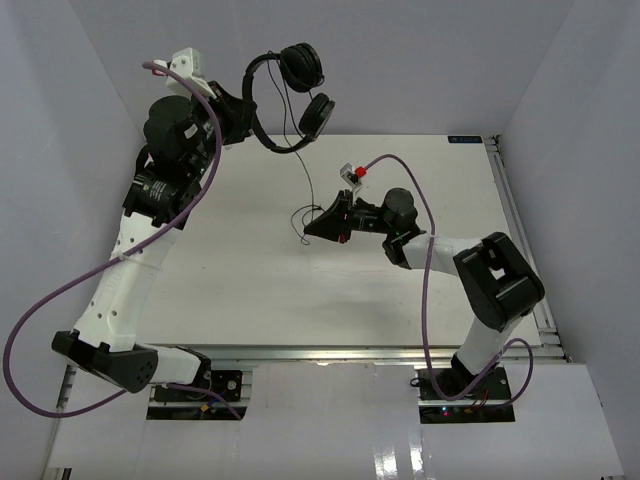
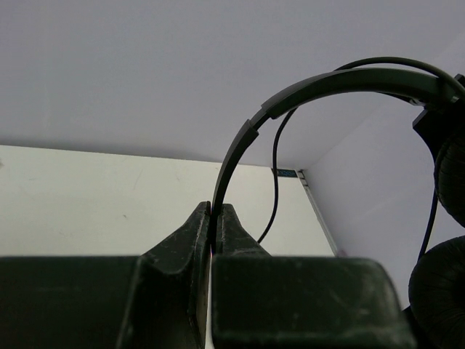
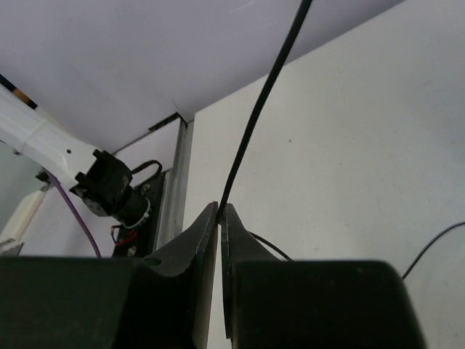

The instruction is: Wrap the headphones

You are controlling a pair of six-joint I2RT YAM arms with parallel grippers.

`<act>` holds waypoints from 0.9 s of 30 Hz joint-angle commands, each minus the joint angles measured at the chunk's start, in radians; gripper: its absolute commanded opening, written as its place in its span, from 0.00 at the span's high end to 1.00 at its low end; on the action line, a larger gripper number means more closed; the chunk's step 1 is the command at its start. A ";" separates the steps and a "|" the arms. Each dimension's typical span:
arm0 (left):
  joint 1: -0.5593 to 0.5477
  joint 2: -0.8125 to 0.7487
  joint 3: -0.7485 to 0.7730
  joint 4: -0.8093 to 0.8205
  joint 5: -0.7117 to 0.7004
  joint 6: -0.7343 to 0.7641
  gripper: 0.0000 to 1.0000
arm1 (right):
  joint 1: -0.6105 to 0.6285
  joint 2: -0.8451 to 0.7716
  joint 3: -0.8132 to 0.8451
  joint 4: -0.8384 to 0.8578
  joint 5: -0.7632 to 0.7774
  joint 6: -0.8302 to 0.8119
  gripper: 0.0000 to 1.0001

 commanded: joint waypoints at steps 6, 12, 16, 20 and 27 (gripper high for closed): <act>0.073 0.042 -0.101 0.092 -0.147 0.115 1.00 | 0.004 -0.366 0.122 -1.030 0.169 -0.898 0.92; 0.080 0.107 -0.195 0.178 -0.242 0.202 1.00 | 0.096 -0.467 0.245 -1.447 0.523 -1.295 0.92; 0.080 0.215 -0.193 0.191 -0.266 0.250 1.00 | 0.230 -0.499 0.310 -1.530 0.797 -1.509 0.92; 0.080 0.295 -0.185 0.203 -0.275 0.268 1.00 | 0.333 -0.479 0.385 -1.614 0.971 -1.644 0.92; 0.080 0.420 -0.153 0.199 -0.257 0.287 1.00 | 0.401 -0.468 0.425 -1.566 1.266 -1.869 0.92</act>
